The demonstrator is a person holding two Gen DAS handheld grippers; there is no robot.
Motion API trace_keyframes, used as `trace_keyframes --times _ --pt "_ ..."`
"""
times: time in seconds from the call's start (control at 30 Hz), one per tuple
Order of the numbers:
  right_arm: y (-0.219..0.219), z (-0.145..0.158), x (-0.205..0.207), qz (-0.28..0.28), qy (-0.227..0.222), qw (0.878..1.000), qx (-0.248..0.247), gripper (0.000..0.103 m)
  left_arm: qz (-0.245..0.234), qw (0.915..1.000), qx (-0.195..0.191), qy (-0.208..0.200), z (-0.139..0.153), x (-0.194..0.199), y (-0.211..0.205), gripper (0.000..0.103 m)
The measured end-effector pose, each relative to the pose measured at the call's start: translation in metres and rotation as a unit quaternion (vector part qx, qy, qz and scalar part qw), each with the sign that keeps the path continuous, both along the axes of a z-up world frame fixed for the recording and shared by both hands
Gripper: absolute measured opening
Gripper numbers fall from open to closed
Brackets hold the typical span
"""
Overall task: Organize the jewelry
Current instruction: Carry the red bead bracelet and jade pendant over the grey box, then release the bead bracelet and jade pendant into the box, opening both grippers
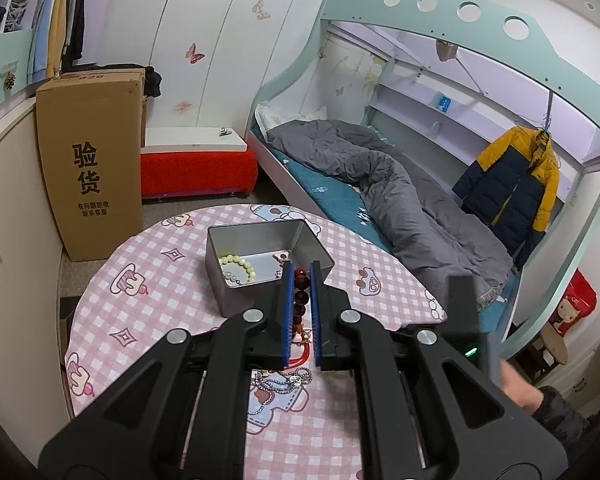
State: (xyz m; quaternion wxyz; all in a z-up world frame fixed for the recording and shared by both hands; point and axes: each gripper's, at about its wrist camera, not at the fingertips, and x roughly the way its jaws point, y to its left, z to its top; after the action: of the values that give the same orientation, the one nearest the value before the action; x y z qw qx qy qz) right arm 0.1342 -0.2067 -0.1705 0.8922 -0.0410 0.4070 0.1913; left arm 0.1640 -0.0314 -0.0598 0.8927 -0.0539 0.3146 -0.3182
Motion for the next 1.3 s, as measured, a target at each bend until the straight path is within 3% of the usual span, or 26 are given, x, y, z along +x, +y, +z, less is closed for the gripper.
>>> trace_keyframes --times 0.17,0.33,0.47,0.7,0.77,0.8,0.83,0.87,0.9,0.93,1.3 --pt "-0.009 0.059 0.021 -0.008 -0.060 0.998 0.033 0.026 -0.001 0.9998 0.005 -0.017 0.013 0.015 -0.007 0.008" --pt "-0.014 0.093 0.059 -0.023 -0.087 0.995 0.037 0.027 0.000 0.9997 0.010 -0.024 0.023 0.049 -0.022 0.008" --pt "-0.021 0.087 0.098 -0.040 -0.055 0.995 0.069 0.027 0.001 0.9996 0.026 -0.002 0.010 0.081 -0.037 0.008" --pt "-0.023 0.058 0.138 -0.061 0.006 0.996 0.072 0.028 0.019 0.9949 0.073 0.068 -0.037 0.131 -0.060 0.008" --pt "-0.029 0.056 0.138 -0.076 0.013 0.994 0.083 0.052 0.039 0.9923 0.083 0.084 -0.044 0.137 -0.059 0.009" --pt "-0.031 0.057 0.136 -0.084 0.007 0.993 0.085 0.080 0.048 0.9910 0.089 0.088 -0.046 0.139 -0.057 0.023" --pt "-0.034 0.059 0.133 -0.094 -0.008 0.992 0.086 0.094 0.063 0.9891 0.099 0.088 -0.047 0.139 -0.055 0.055" --pt "-0.039 0.062 0.131 -0.102 -0.015 0.990 0.092 0.095 0.092 0.9867 0.110 0.076 -0.046 0.137 -0.050 0.070" --pt "-0.044 0.063 0.131 -0.112 -0.013 0.989 0.098 0.095 0.114 0.9842 0.118 0.066 -0.043 0.136 -0.047 0.090" --pt "-0.047 0.064 0.130 -0.120 -0.013 0.988 0.098 0.095 0.134 0.9824 0.122 0.048 -0.039 0.132 -0.041 0.095" --pt "-0.057 0.100 0.105 -0.138 -0.060 0.980 0.126 0.095 0.176 0.9778 0.111 -0.023 -0.014 0.093 -0.012 0.096"
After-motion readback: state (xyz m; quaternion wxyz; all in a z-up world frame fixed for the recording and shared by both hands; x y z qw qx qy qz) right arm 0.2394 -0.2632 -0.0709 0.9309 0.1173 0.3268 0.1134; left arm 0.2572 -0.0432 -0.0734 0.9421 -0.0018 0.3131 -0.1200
